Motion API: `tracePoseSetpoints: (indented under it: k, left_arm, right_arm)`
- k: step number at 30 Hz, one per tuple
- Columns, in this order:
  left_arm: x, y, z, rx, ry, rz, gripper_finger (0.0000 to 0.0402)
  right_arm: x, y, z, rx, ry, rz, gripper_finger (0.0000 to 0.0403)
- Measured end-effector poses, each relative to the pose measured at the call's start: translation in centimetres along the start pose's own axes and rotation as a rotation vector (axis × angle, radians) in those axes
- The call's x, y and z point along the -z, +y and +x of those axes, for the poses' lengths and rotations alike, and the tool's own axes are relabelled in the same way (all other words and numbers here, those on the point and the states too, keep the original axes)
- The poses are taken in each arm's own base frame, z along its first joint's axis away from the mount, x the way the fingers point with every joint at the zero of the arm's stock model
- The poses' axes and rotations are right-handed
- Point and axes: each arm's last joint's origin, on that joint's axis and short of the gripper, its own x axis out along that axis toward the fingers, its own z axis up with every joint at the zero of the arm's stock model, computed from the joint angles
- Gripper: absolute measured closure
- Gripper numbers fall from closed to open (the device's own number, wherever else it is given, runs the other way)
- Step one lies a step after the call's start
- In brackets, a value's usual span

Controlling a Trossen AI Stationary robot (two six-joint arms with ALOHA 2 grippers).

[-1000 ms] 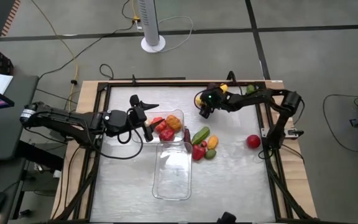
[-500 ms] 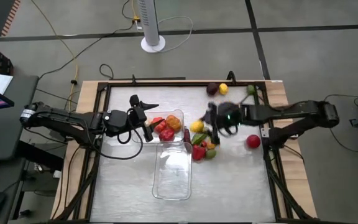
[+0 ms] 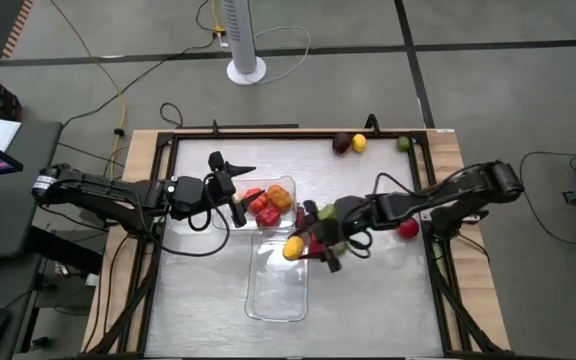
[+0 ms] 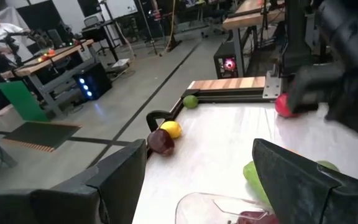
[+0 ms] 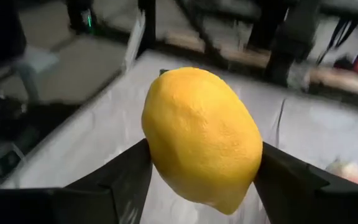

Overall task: Sort produce into baskets
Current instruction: Put the middle lemon into the bottom transparent bin, then put the cucumber into the top transparent bin

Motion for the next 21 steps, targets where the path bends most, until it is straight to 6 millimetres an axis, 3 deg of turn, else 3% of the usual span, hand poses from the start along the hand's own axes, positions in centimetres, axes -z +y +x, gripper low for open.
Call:
tracePoseSetpoints:
  k: [7, 14, 21]
  left_arm:
    - [0.0, 0.0, 0.0, 0.0, -0.001, 0.015, 0.0121]
    - [0.0, 0.0, 0.0, 0.001, -0.001, 0.017, 0.0121]
    - [0.0, 0.0, 0.0, 0.002, 0.003, 0.011, 0.0121]
  right_arm:
    - [1.2, -1.2, 1.5, 0.012, 0.112, 0.028, 0.0088]
    - [0.9, -1.9, -1.6, 0.041, 0.277, 0.126, 0.0081]
    - [6.2, -2.5, -3.5, 0.289, 0.491, 0.166, 0.0085]
